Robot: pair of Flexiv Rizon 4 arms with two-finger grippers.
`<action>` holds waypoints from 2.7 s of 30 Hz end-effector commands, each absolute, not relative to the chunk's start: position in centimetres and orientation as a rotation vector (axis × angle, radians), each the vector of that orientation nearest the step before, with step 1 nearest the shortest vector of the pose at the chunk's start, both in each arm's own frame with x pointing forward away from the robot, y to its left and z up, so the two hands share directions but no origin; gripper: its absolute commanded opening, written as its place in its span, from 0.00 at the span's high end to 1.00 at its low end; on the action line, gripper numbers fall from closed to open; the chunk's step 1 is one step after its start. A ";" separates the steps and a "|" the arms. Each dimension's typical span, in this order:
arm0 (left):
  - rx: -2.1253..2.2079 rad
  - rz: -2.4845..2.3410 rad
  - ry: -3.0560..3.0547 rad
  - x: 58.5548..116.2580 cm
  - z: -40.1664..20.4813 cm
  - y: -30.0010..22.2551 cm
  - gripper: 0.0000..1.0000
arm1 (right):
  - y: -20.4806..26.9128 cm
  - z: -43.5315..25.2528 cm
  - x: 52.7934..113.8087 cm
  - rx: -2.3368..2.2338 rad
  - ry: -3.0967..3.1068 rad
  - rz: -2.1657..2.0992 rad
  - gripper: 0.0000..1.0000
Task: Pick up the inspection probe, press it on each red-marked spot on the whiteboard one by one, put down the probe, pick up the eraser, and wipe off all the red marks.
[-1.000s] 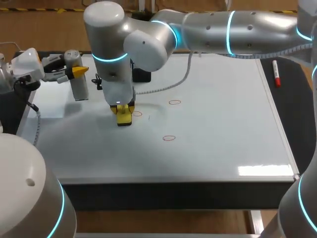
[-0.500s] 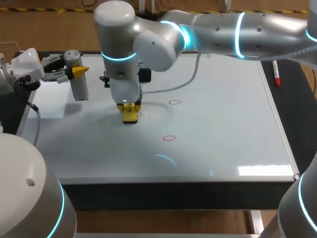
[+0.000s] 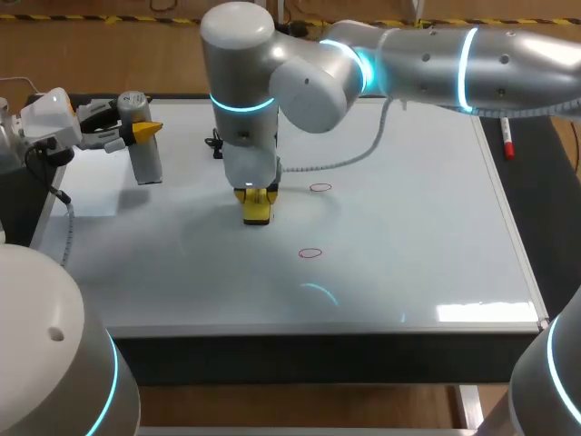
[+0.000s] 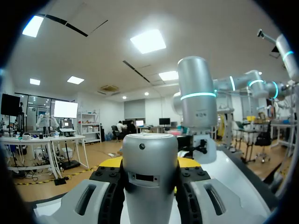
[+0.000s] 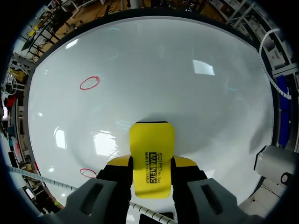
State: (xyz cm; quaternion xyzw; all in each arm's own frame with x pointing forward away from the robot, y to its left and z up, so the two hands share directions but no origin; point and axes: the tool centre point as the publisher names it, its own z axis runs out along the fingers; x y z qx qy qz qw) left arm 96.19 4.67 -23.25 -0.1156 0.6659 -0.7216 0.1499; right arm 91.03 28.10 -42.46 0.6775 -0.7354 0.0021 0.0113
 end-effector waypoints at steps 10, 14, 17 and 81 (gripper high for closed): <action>-0.333 -2.072 1.915 96.1 -23.1 4.7 1.00 | 26.0 -42.1 91.3 2.116 -2.319 0.021 1.00; -0.333 -2.072 1.915 96.1 -23.1 4.7 1.00 | 25.3 -40.7 91.8 2.138 -2.305 0.019 1.00; -0.333 -2.072 1.915 96.1 -23.1 4.7 1.00 | 24.4 -39.6 92.7 2.132 -2.318 0.029 1.00; -0.333 -2.072 1.915 96.1 -23.1 4.7 1.00 | -5.7 -39.7 103.1 1.429 -2.731 0.118 1.00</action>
